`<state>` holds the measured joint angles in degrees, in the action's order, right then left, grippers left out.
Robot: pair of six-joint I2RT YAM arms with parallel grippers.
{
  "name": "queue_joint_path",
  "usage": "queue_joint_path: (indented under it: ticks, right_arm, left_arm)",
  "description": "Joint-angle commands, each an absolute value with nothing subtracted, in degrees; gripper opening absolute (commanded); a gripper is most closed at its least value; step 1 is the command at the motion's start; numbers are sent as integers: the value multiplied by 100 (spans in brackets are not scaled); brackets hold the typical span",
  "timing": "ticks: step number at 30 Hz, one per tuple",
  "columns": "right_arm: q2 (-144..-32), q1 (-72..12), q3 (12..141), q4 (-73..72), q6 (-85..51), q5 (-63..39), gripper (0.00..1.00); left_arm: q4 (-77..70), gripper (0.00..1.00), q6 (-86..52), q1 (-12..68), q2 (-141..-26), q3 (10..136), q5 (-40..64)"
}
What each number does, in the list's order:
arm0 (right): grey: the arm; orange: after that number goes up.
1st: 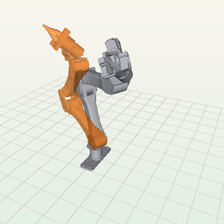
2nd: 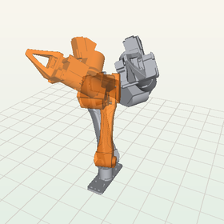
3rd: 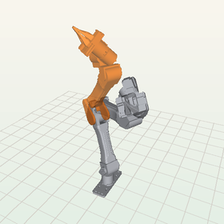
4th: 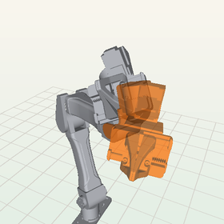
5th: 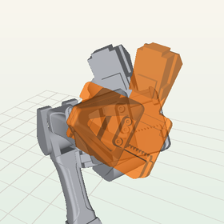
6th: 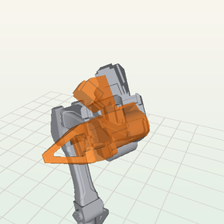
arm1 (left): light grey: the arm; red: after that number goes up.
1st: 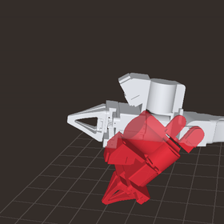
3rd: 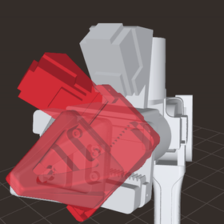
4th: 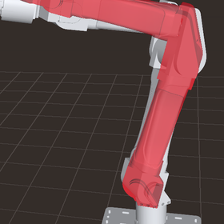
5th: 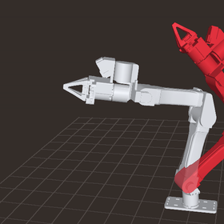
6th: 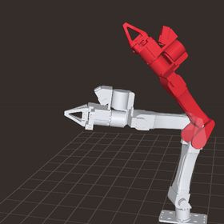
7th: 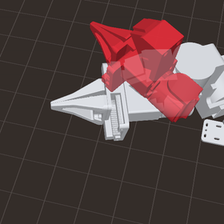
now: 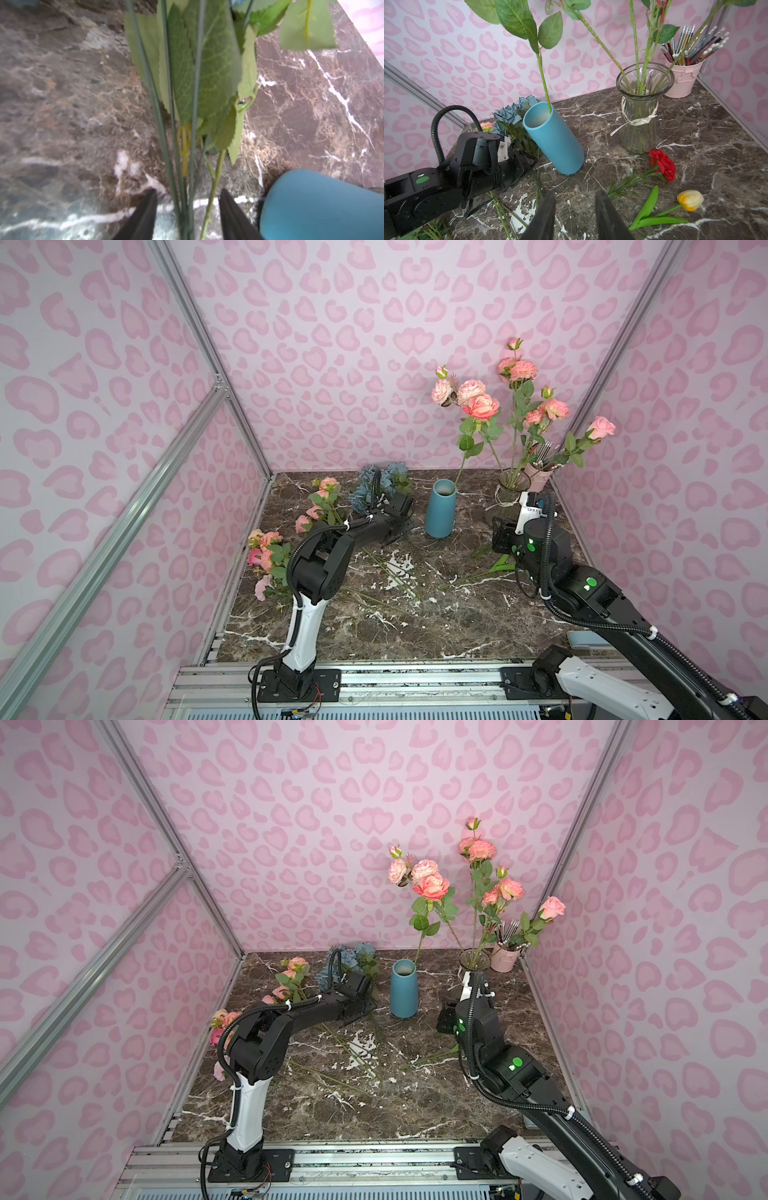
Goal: Place the pink flowers into the vase
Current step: Place the flower at the center of the board.
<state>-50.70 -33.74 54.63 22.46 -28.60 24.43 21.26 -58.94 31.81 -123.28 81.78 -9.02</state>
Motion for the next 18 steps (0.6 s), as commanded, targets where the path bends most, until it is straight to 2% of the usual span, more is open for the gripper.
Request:
queue_joint_path:
  ticks: [1,8,13,18]
  right_arm:
    - [-5178,-3375,5512,2152,-2807,2298,36]
    - [-5640,-3422,5697,2014,-2741,1966,37]
    - [-6282,-3703,6021,2019,-2659,1942,37]
    - [-7225,-4201,6555,2025,-2500,2050,36]
  left_arm:
    - [2018,62,-5968,3224,-11908,8077,-1048]
    - [2024,75,-5969,3270,-10585,7540,-1275]
    - [2140,76,-5685,3178,-9405,7110,-1517]
    - [2198,76,-5125,2561,-8315,6852,-970]
